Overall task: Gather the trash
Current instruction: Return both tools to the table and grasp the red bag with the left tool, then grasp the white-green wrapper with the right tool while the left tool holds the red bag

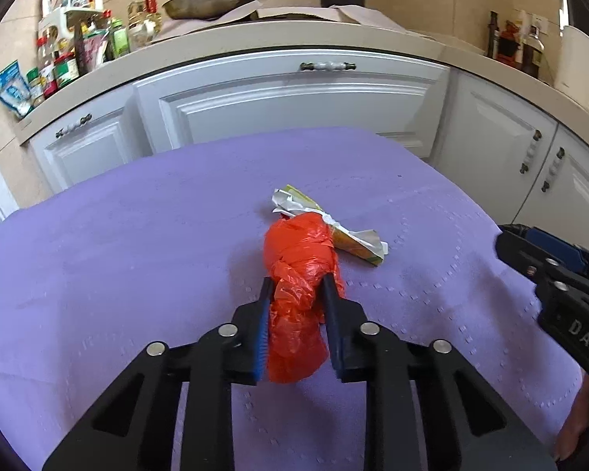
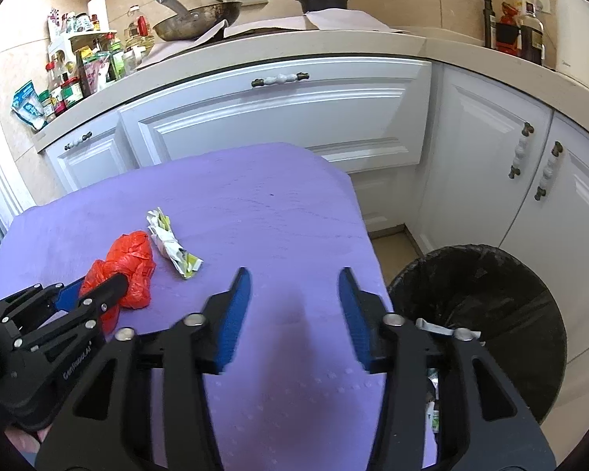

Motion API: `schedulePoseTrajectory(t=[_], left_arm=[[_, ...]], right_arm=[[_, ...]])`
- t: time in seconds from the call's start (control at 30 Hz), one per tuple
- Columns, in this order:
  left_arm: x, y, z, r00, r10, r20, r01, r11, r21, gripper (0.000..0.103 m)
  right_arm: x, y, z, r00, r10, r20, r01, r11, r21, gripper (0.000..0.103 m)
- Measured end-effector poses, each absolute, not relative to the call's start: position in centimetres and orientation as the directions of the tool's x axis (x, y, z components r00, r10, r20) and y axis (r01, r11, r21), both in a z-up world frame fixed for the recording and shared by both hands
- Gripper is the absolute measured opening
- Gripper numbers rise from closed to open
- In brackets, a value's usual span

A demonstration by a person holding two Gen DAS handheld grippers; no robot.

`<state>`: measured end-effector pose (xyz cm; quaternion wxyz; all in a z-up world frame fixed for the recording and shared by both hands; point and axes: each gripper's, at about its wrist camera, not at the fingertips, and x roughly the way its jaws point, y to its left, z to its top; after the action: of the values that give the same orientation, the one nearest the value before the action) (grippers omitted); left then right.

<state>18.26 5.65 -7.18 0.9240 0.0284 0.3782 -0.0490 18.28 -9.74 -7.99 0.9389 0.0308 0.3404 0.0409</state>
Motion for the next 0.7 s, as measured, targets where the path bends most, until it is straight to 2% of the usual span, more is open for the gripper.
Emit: schedulePoseTrajectory(t=[0.3, 0.7], left_arm=[[17.6, 8.7, -6.1, 0.731, -0.045, -0.681, 0.058, 0.998, -0.005, 0.022], [18.1, 17.1, -6.1, 0.718, 0.116, -0.686, -0.136, 0.990, 0.025, 0.022]], right_arm=[[19.6, -6.4, -8.1, 0.751, 0.132, -0.647, -0.120, 0.991, 0.064, 0.047], [22.9, -1.5, -9.2, 0.694, 0.185, -0.696, -0.221, 0.975, 0.039, 0.047]])
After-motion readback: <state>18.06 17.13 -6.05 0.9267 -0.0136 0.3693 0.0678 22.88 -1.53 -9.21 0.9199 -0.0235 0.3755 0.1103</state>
